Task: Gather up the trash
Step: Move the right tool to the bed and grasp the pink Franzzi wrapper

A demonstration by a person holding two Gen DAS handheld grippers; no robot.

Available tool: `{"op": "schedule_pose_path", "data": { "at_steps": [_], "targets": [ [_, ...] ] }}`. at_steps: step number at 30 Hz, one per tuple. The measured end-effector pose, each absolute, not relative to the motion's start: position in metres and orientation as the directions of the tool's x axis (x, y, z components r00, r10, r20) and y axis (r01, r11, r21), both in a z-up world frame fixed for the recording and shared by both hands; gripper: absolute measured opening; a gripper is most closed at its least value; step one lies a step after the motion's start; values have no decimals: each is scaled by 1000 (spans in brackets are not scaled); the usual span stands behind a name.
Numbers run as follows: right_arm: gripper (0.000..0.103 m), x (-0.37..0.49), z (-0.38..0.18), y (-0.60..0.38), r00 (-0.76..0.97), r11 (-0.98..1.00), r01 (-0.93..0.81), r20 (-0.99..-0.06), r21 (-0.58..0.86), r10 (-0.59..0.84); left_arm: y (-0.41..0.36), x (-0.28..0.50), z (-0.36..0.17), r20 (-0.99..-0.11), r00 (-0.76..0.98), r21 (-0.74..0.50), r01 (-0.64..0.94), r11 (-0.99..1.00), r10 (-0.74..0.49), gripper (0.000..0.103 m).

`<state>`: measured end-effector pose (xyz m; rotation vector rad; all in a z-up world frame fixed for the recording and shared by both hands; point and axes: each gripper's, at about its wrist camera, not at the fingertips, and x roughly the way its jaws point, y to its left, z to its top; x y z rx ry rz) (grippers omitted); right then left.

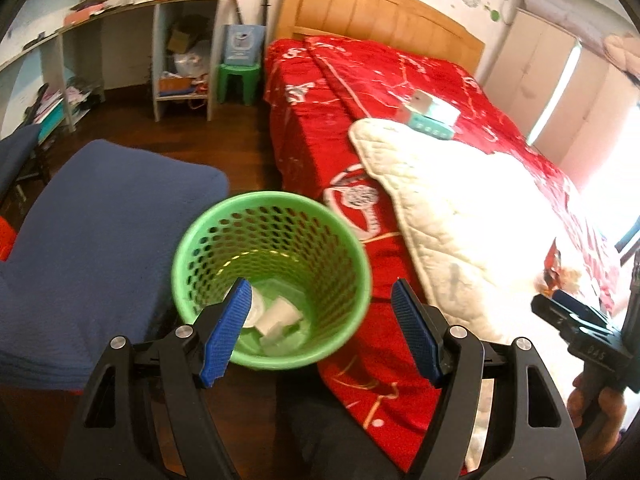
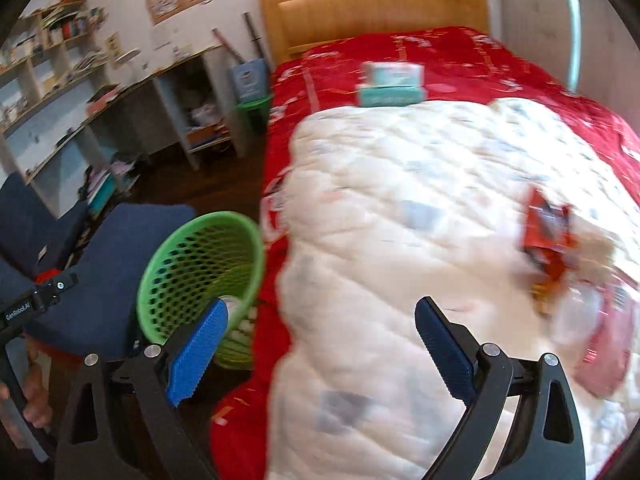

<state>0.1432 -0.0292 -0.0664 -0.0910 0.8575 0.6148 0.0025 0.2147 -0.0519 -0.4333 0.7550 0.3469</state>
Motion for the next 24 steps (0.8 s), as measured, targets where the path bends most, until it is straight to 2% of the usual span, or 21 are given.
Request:
{"op": "schedule_pose_path", "data": {
  "at_steps": [11, 17, 24],
  "targets": [
    [91, 168, -69, -159, 622, 956, -283, -744, 77, 244, 177, 28, -50, -721, 689, -256, -367, 894, 77, 72],
    [91, 185, -82, -216, 632, 988, -152, -765, 36, 125, 162, 40, -51, -726, 686, -253, -340, 906, 55, 72],
    [89, 205, -104, -244, 588, 997, -81, -807, 19, 63, 156, 47, -56, -738, 673, -254, -335, 907, 42, 72]
  ]
}}
